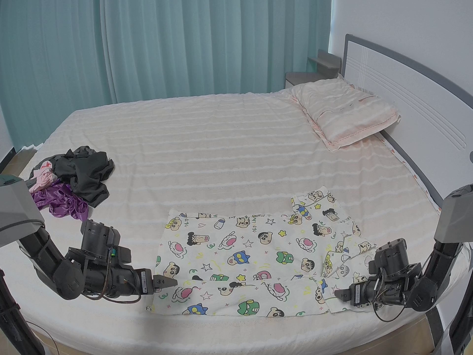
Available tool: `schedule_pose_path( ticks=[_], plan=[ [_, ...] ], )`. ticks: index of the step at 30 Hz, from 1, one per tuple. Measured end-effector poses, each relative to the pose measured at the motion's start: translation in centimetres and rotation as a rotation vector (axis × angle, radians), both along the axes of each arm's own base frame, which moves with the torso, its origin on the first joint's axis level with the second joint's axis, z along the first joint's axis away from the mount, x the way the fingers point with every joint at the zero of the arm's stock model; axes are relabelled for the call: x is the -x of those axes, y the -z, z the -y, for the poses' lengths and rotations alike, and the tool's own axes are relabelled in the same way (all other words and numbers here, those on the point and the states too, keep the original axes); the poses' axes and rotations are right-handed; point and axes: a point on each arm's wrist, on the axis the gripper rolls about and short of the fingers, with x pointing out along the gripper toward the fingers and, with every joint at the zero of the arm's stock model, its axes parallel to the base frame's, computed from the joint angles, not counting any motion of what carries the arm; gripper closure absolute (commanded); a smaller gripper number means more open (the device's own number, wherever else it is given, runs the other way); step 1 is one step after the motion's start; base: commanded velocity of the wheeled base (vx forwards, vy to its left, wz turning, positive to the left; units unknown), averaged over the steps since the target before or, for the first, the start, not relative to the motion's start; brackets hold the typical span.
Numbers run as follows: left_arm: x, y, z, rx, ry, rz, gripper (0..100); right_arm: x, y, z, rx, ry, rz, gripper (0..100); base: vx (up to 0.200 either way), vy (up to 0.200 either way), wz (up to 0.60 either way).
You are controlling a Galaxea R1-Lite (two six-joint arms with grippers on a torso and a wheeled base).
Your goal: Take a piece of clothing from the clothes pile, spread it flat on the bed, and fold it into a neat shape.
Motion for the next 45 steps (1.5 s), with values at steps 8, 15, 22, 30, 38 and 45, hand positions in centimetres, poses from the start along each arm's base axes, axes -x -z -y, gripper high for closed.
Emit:
schedule_pose_path(
  ticks=[8, 15, 22, 30, 38, 45],
  plan=[
    [-0.8, 0.7, 0.7, -0.028, 0.001, -0.004, 0, -0.6, 0.9, -0.1, 0.002, 0.01, -0.02, 0, 0.0, 0.0, 0.0],
    [-1.2, 1.8, 0.9, -0.054, -0.003, -0.029, 0, -0.8, 1.4, -0.1, 0.005, 0.014, -0.032, 0, 0.0, 0.0, 0.0],
    [-1.5, 2.4, 1.0, -0.058, -0.006, -0.042, 0, -1.0, 1.7, -0.2, 0.003, 0.015, -0.025, 0, 0.0, 0.0, 0.0],
    [-1.6, 2.5, 1.6, -0.055, 0.011, -0.043, 0, -0.9, 1.8, -0.1, 0.005, 0.014, -0.029, 0, 0.0, 0.0, 0.0],
    [-2.0, 2.2, 2.1, -0.077, 0.006, -0.016, 0, -0.8, 1.9, -0.2, 0.006, 0.012, -0.032, 0, 0.0, 0.0, 0.0],
    [-2.2, 1.3, 1.8, -0.091, -0.022, 0.021, 0, -0.8, 1.9, -0.2, 0.006, 0.011, -0.032, 0, 0.0, 0.0, 0.0]
  ],
)
